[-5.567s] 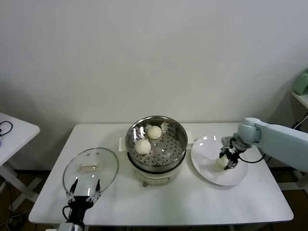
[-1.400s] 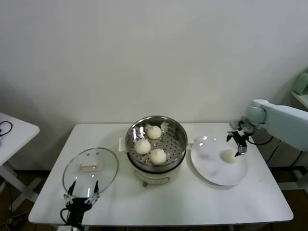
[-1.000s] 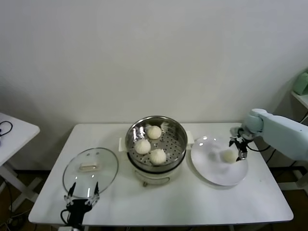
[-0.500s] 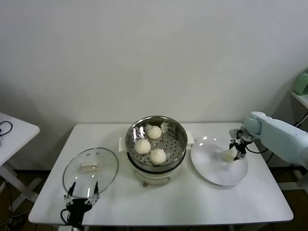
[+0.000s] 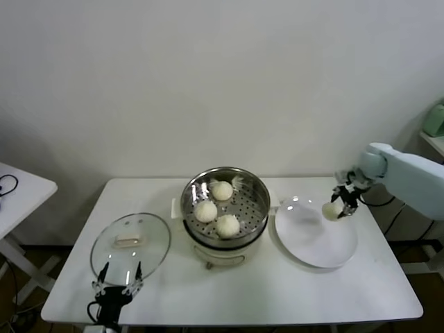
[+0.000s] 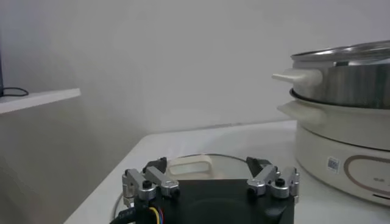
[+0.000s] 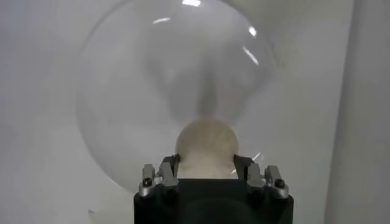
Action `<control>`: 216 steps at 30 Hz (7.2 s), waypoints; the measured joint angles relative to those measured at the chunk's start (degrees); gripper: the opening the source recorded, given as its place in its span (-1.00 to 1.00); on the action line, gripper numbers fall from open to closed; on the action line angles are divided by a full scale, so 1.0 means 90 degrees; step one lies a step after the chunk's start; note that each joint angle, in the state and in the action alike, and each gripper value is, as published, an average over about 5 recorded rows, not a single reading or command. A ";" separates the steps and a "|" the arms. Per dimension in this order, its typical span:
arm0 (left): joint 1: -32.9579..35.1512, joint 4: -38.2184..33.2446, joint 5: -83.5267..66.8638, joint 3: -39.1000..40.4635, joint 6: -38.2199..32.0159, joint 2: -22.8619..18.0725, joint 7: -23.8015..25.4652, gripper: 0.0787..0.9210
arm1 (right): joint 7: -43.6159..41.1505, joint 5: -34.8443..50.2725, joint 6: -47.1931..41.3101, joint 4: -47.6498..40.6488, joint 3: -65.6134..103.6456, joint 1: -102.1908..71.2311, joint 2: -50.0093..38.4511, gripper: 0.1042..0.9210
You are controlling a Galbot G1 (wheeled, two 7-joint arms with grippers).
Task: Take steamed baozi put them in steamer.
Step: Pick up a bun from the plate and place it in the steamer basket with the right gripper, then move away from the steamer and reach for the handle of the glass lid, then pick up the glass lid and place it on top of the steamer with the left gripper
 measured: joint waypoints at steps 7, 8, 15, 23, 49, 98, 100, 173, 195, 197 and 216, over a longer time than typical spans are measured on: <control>-0.0020 -0.0044 -0.0013 0.0007 0.0019 -0.0002 0.0002 0.77 | -0.0215 0.1062 -0.0169 0.0868 -0.1053 0.1502 0.0010 0.28; -0.0023 -0.0051 -0.0013 0.0012 0.0024 -0.0003 0.0004 0.77 | -0.0247 0.1222 -0.0201 0.0975 -0.1181 0.1714 0.0035 0.28; -0.0012 -0.0077 -0.0016 0.0050 0.0032 0.0004 0.0014 0.77 | -0.0332 0.2380 -0.0528 0.1631 -0.1754 0.2905 0.0344 0.28; 0.0020 -0.0148 -0.0037 0.0062 0.0043 0.0042 0.0025 0.77 | -0.0234 0.3201 -0.1016 0.2183 -0.1838 0.3389 0.0827 0.28; 0.0006 -0.0178 -0.0093 0.0044 0.0058 0.0025 0.0053 0.77 | 0.0502 0.2367 -0.1664 0.1538 -0.0997 0.1442 0.2213 0.29; -0.0198 -0.0164 -0.0218 0.0043 0.0092 0.0122 0.0046 0.77 | 0.4761 0.3466 -0.0894 0.3885 0.3988 -0.2127 -0.1072 0.76; -0.0217 -0.0159 -0.0224 0.0043 0.0089 0.0123 0.0041 0.77 | 0.5167 0.3444 -0.0769 0.4154 0.4736 -0.2933 -0.1222 0.76; -0.2206 0.2621 0.8420 0.0302 -0.0618 0.2053 -0.1492 0.77 | 0.6960 0.2477 0.1431 0.5281 1.2867 -1.3452 0.1807 0.76; -0.2786 0.3072 0.8010 0.0606 -0.0445 0.1973 -0.1251 0.51 | 0.6880 0.2375 0.1602 0.5113 1.2849 -1.3510 0.1891 0.76; -0.2826 0.3134 0.8022 0.0596 -0.0461 0.1970 -0.1266 0.39 | 0.6876 0.2368 0.1613 0.5107 1.2849 -1.3504 0.1895 0.76; -0.2806 0.3228 0.8127 0.0529 -0.0506 0.2028 -0.1451 -0.82 | 0.6862 0.2334 0.1701 0.5052 1.2811 -1.3466 0.1901 0.76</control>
